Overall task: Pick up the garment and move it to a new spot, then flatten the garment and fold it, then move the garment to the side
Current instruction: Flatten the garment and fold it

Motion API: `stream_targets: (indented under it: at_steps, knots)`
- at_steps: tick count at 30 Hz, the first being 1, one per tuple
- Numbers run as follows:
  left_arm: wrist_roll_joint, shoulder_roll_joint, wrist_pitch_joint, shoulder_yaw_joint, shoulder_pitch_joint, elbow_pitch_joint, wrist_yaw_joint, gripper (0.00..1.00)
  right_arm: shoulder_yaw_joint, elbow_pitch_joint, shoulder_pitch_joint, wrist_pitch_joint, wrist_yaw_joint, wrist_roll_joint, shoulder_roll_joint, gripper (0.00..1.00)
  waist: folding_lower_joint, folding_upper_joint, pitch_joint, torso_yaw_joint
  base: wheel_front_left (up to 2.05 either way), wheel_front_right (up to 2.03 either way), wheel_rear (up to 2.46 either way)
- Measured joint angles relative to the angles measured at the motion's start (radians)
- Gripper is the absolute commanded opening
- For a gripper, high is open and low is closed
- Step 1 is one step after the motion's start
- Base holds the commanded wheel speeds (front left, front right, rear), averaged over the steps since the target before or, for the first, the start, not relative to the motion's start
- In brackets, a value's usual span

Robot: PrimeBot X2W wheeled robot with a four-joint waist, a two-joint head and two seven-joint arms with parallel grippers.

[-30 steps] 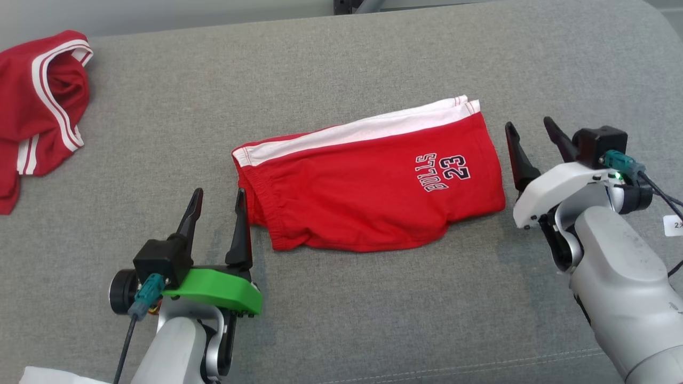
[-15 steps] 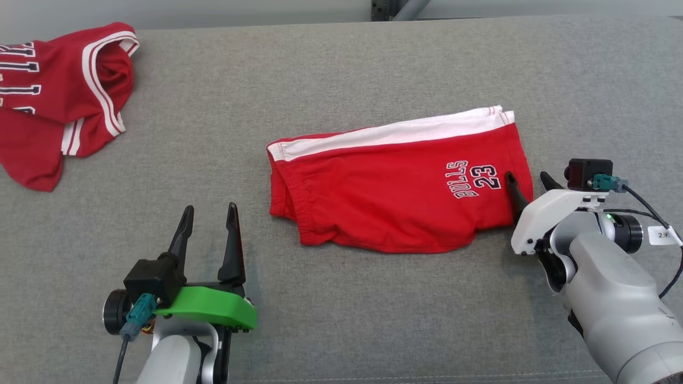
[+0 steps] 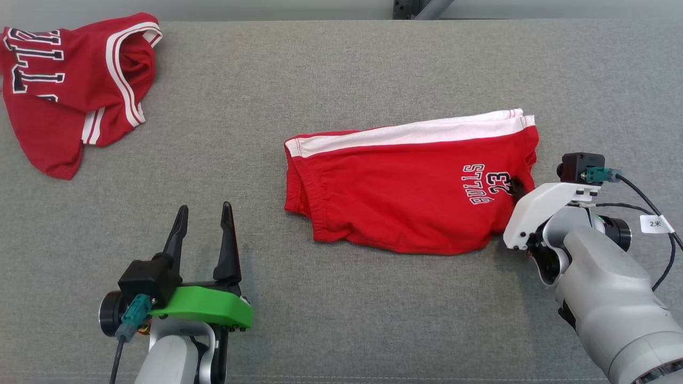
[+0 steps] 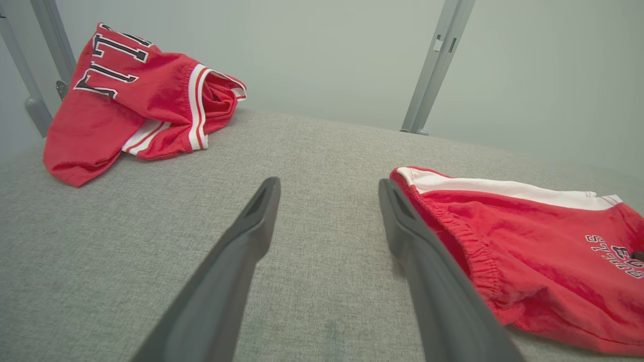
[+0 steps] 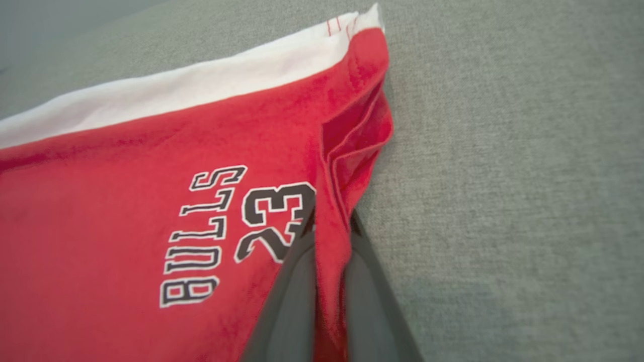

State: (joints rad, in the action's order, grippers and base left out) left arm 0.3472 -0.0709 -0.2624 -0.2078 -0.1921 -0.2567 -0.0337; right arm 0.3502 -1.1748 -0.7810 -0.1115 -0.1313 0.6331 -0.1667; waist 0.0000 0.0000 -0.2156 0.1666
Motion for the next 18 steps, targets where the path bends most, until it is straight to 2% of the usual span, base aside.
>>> stream_targets:
  at_steps: [10, 18]
  knots:
    - [-0.018, 0.01, 0.0, 0.009, 0.014, 0.001, 0.011, 1.0, 0.04, 0.085, 0.04, -0.046, 0.0, 0.087, -0.013, 0.0, 0.0, 0.0, 0.022, -0.04, 0.0, 0.0, 0.0]
    - [-0.025, 0.014, 0.0, 0.004, 0.022, 0.009, 0.022, 1.0, 0.059, 0.168, 0.116, -0.064, 0.0, 0.169, -0.068, 0.0, 0.0, 0.0, 0.047, -0.079, 0.0, 0.0, 0.0]
